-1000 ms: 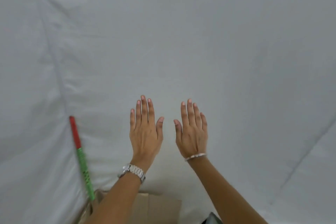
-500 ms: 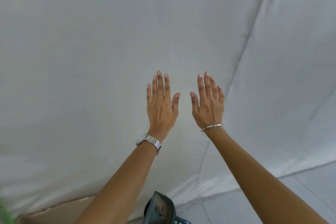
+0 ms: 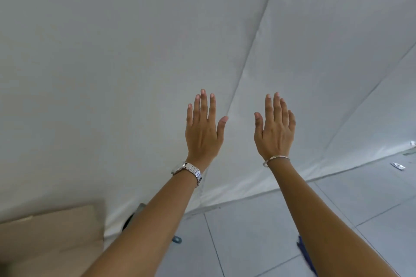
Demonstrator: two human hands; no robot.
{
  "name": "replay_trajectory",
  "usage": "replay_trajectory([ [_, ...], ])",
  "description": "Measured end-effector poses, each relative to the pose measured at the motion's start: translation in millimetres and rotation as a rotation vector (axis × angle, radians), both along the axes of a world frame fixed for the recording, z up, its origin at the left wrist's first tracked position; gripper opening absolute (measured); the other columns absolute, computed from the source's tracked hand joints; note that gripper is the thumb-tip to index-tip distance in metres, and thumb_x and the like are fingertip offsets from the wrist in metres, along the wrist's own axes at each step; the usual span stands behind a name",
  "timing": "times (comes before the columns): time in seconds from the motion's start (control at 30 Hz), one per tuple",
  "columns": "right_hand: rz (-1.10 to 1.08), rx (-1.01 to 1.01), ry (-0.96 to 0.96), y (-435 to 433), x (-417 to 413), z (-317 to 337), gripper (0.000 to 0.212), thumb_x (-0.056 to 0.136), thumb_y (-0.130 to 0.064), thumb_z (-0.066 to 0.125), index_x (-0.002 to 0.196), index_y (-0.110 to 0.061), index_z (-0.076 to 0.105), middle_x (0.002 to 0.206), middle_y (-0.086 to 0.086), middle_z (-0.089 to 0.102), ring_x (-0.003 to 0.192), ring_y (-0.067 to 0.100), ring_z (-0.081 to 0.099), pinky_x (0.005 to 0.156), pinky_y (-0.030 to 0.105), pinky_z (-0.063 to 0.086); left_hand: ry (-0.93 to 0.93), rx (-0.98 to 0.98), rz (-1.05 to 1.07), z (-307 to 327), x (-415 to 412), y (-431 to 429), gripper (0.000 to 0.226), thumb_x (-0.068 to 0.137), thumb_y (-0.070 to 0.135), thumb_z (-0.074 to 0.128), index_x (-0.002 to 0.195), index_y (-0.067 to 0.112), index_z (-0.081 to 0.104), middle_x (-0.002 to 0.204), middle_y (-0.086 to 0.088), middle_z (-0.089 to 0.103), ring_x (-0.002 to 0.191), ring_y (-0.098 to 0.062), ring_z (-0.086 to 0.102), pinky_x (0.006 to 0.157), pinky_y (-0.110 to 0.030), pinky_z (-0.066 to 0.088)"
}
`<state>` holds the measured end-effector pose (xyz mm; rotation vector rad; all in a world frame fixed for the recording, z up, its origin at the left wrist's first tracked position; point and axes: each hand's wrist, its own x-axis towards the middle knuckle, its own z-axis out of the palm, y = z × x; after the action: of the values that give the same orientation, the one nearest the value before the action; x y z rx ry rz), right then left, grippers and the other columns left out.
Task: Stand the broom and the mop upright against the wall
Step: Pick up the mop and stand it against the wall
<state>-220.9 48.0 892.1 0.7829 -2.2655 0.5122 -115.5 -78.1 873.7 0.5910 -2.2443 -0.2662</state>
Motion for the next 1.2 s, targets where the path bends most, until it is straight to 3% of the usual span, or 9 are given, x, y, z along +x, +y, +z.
replay_trajectory([
  [0.2,0.129,0.060,-0.091,3.8,-77.8,-93.0,0.051,0.096,-0.041,0.022,0.143,-0.020,0.017,0.152,0.009,0.027,0.139,0.026,0.026,0.111,0.044,0.022,-0.161,0.074,0.132,-83.1,-69.3,18.4,0.063,0.096,0.046,0.015,0.148,0.013,0.005,0.159,-0.012,0.003,0.146,-0.022,0.001,0.117,-0.035,-0.007],
  [0.33,0.246,0.036,-0.221,-2.8,-94.2,-182.6,0.048,0.096,-0.037,0.026,0.141,-0.019,0.026,0.150,0.009,0.032,0.137,0.025,0.030,0.109,0.043,0.025,-0.296,0.115,0.220,-168.7,-76.2,18.8,0.065,0.096,0.049,0.017,0.149,0.014,0.003,0.159,-0.011,0.003,0.146,-0.023,0.002,0.118,-0.039,-0.001],
  [0.47,0.379,0.155,-0.331,-2.9,-92.4,-287.8,0.051,0.094,-0.040,0.028,0.140,-0.020,0.028,0.149,0.009,0.034,0.136,0.025,0.032,0.108,0.043,0.028,-0.402,0.221,0.261,-273.7,-63.2,22.1,0.068,0.095,0.053,0.016,0.149,0.014,0.002,0.159,-0.010,0.001,0.146,-0.022,-0.001,0.119,-0.042,0.002],
  [0.73,0.477,0.415,-0.591,15.9,-59.9,-560.8,0.053,0.092,-0.046,0.023,0.139,-0.021,0.029,0.146,0.010,0.039,0.133,0.027,0.038,0.103,0.045,0.035,-0.609,0.436,0.397,-550.1,-23.0,56.0,0.068,0.094,0.052,0.022,0.146,0.009,0.021,0.155,-0.015,0.023,0.144,-0.029,0.017,0.117,-0.044,0.009],
  [0.87,0.501,0.496,-0.682,27.0,-30.7,-688.6,0.052,0.093,-0.045,0.026,0.139,-0.021,0.030,0.145,0.011,0.041,0.130,0.029,0.041,0.100,0.046,0.038,-0.705,0.511,0.467,-679.4,-1.6,73.7,0.071,0.092,0.054,0.020,0.147,0.009,0.019,0.156,-0.014,0.019,0.145,-0.028,0.014,0.118,-0.044,0.004],
  [1.03,0.508,0.593,-0.768,42.8,-0.7,-816.6,0.053,0.092,-0.046,0.027,0.139,-0.021,0.029,0.144,0.012,0.041,0.130,0.031,0.042,0.100,0.047,0.038,-0.779,0.557,0.545,-807.1,31.6,86.0,0.073,0.092,0.057,0.017,0.148,0.011,0.012,0.157,-0.014,0.013,0.145,-0.028,0.010,0.117,-0.042,0.000],
  [1.2,0.522,0.660,-0.844,56.3,28.8,-893.2,0.054,0.093,-0.047,0.030,0.140,-0.021,0.028,0.146,0.011,0.038,0.131,0.031,0.039,0.102,0.048,0.036,-0.791,0.739,0.693,-881.7,64.6,104.7,0.074,0.092,0.058,0.022,0.149,0.013,0.005,0.159,-0.013,0.004,0.146,-0.027,0.003,0.117,-0.044,0.000],
])
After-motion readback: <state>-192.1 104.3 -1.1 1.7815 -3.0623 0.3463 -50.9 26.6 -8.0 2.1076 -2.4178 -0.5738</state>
